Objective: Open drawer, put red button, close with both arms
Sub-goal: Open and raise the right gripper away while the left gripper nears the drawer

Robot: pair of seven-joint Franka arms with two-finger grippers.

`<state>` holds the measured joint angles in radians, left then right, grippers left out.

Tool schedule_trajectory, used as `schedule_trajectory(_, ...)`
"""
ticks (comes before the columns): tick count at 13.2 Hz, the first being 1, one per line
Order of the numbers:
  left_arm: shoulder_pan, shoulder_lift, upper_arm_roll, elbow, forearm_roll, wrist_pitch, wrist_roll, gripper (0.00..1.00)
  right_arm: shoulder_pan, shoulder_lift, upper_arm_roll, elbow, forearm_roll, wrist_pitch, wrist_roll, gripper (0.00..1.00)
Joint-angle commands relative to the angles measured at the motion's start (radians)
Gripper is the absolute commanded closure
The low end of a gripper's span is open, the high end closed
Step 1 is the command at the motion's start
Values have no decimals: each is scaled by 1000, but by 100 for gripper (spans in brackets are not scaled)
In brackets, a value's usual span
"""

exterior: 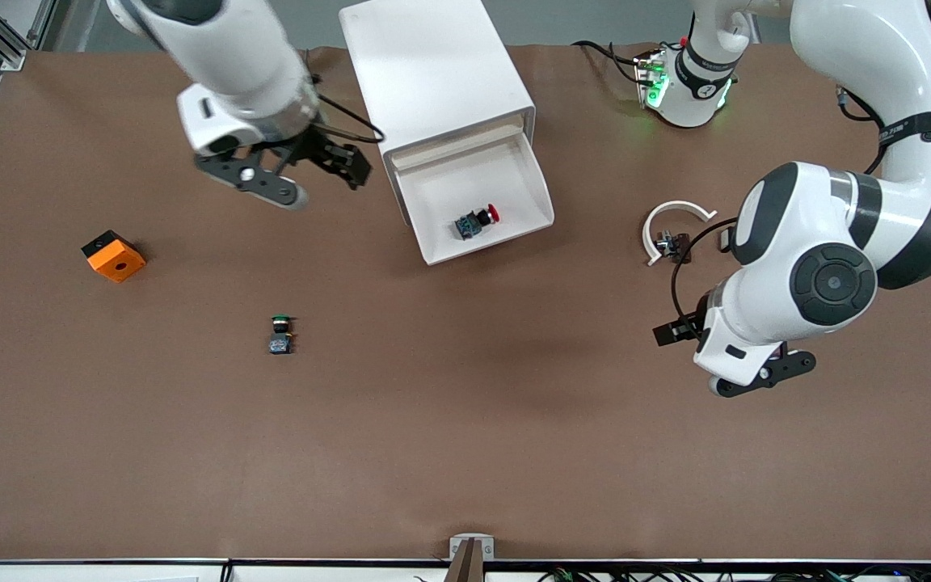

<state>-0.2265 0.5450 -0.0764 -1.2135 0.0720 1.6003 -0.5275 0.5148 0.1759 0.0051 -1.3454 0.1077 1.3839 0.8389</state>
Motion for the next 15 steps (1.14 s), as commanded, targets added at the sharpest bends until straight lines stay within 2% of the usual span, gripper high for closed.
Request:
schedule_trajectory(1,0,-63,-8,-46,45,21,107,0,-96,-67,12,-73,-15,-3,-238,0)
schedule_trajectory(3,6,-100,-17,-75,45,29,119,0,-120,-87,12,-86,-95,-3,-352,0)
schedule_trajectory(5,12,-161,-19,-162,45,82,151,0,-183,-104,13,-100,-102,-3,-459,0)
schedule_trajectory(9,30,-321,-25,-467,23,310,202,0,-301,-124,12,-138,-102,18,-654,0)
schedule_trajectory(10,26,-324,-35,-498,12,349,198,0,-330,-133,12,-141,-103,24,-703,0)
schedule_trajectory(13,10,-280,-54,-486,-78,365,156,0,-412,-138,12,-143,-103,27,-825,0)
schedule_trajectory(15,-34,-241,-59,-485,-84,409,97,0,-446,-144,12,-143,-103,29,-871,0)
